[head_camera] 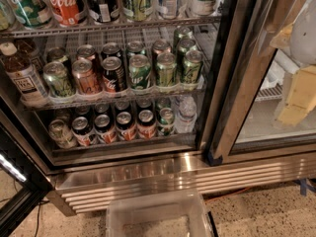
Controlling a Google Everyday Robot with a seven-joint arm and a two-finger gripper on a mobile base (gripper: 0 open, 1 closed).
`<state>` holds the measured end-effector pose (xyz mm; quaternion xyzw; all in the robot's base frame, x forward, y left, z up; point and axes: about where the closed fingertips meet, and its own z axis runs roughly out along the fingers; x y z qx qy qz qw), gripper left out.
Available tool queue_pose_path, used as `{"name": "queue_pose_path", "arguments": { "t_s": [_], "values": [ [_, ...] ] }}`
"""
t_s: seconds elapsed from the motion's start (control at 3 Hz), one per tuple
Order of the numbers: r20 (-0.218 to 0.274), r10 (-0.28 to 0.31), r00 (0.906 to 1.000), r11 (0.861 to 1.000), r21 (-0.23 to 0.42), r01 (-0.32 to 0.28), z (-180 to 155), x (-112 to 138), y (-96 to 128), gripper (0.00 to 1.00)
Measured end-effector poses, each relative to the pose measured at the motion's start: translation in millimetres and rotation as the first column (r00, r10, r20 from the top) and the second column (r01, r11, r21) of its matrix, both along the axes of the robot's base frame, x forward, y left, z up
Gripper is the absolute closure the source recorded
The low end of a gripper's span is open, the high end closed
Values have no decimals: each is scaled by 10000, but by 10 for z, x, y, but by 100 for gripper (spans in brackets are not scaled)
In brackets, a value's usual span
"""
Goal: Pick green can from middle shelf of fridge
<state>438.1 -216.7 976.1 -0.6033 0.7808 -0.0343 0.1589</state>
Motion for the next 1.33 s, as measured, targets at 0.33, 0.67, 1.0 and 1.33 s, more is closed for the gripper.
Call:
{"name": "queue_pose_path", "arguments": {
  "t_s": [0.33,0.67,1.0,1.33],
  "values": [
    [2,0,10000,10000,0,0,0,0,1,0],
    [295,-10,9996,10000,-26,11,-29,6,86,0],
    [737,289,9969,9993,201,-304,-182,9,371,0],
    [912,217,9956,9954,909,-300,-367,95,582,0]
  ]
}}
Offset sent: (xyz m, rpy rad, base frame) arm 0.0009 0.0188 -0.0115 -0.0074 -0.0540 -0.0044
